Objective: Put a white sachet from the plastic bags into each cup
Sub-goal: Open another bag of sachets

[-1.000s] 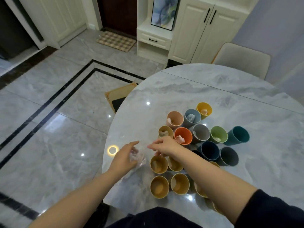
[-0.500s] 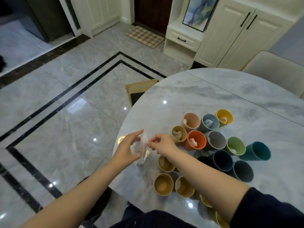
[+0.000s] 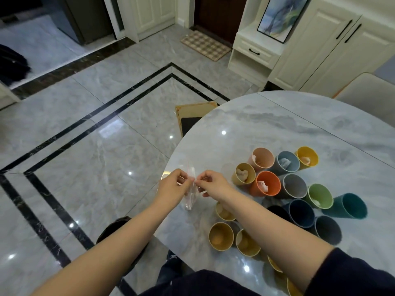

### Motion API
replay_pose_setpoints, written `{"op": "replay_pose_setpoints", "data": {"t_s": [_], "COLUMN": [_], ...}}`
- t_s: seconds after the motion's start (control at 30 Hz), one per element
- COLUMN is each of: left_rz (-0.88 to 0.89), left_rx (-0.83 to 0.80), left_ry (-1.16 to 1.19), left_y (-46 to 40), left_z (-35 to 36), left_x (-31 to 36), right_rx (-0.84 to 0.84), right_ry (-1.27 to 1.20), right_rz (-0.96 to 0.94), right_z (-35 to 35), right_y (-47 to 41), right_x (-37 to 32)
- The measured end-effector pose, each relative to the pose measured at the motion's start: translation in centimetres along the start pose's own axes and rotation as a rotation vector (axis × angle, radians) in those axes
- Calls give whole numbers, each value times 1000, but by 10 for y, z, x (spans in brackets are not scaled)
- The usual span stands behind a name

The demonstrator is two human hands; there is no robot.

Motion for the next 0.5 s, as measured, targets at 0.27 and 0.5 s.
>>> {"op": "replay_pose_setpoints", "data": {"t_s": [0.27, 0.5], "left_rz": [-110, -247], "left_rx": [-26, -50], "left_ry": [328, 508], "left_y": [0, 4], "left_z": [-2, 4], "left_x": [-5, -7], "right_rx": [170, -5], "right_ry": [-90, -201], "right_rz": [-23, -74], "right_z": [-15, 4], "right_y": [8, 19], "right_x": [-5, -16]}}
Point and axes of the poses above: each hand's wrist, its own y-axis away from the middle knuckle, its own z-axis out of the palm, x = y × z, the point moved 9 cm from there along -y, towards the middle knuckle, and after that the axes turned 1 degree about x, right-handed, at the moved point
